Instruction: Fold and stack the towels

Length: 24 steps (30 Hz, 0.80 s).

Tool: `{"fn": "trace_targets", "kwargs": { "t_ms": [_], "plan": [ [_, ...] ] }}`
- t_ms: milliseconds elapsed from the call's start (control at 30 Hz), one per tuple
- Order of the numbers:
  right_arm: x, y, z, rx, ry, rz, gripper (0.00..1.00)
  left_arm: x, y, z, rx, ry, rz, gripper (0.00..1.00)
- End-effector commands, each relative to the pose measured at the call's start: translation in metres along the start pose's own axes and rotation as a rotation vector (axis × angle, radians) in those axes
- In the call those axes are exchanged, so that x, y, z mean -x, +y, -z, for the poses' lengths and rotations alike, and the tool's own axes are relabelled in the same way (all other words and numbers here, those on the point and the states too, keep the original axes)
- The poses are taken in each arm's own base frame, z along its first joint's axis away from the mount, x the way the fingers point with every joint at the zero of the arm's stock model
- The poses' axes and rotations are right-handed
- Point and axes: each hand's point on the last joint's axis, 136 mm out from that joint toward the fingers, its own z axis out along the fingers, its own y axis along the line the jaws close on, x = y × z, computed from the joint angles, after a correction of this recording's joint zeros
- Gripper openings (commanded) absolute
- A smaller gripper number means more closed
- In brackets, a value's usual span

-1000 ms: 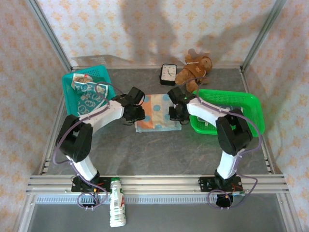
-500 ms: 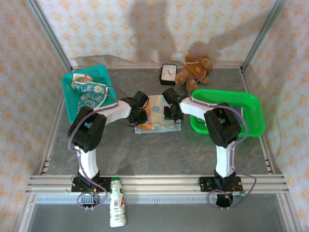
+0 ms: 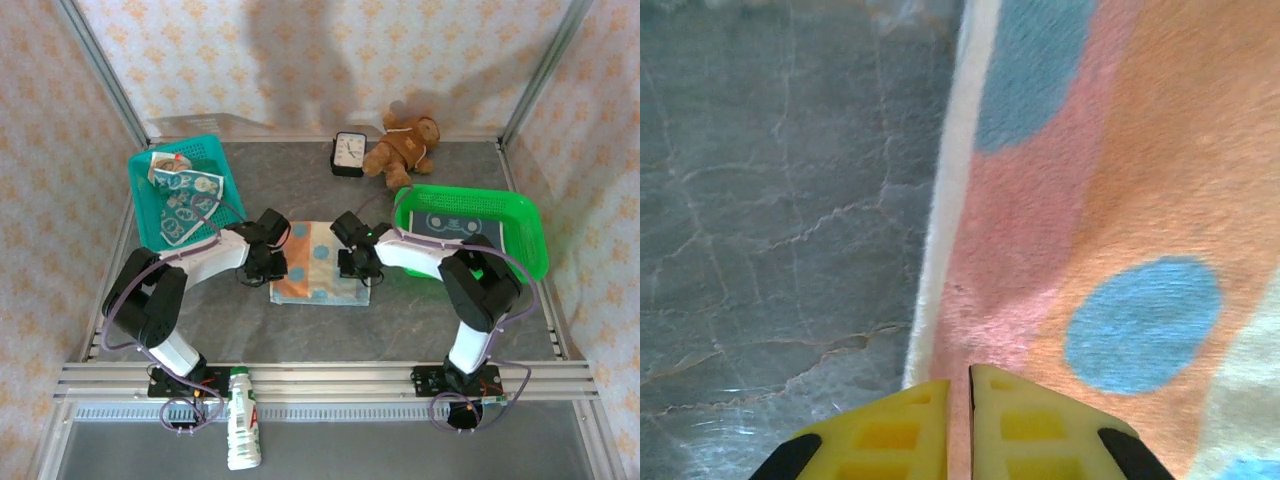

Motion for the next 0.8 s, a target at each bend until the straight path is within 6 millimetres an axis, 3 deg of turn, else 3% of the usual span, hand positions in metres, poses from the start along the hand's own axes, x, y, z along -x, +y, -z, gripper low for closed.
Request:
{"fn": "trace_targets", "kwargs": {
  "t_ms": [0, 233, 367, 533, 767],
  "plan": [
    [0.033, 0.000, 0.021, -0.040, -0.084, -0.012, 0.15, 0.030, -0.012, 0.021, -0.015, -0.065, -0.005, 0.13],
    [0.097, -0.007, 0.026, -0.061, -0.165, -0.064, 0.13, 0.107, -0.028, 0.021, -0.002, -0.167, 0.000, 0.11],
    [0.121, -0.018, 0.015, -0.105, -0.166, -0.074, 0.10, 0.138, -0.028, 0.010, 0.012, -0.186, 0.005, 0.10],
    [0.135, -0.036, -0.004, -0.141, -0.139, -0.103, 0.08, 0.154, -0.030, -0.013, 0.054, -0.166, -0.004, 0.10],
    [0.130, -0.047, -0.032, -0.188, -0.081, -0.104, 0.07, 0.155, -0.011, -0.037, 0.154, -0.147, -0.031, 0.09]
  ]
}}
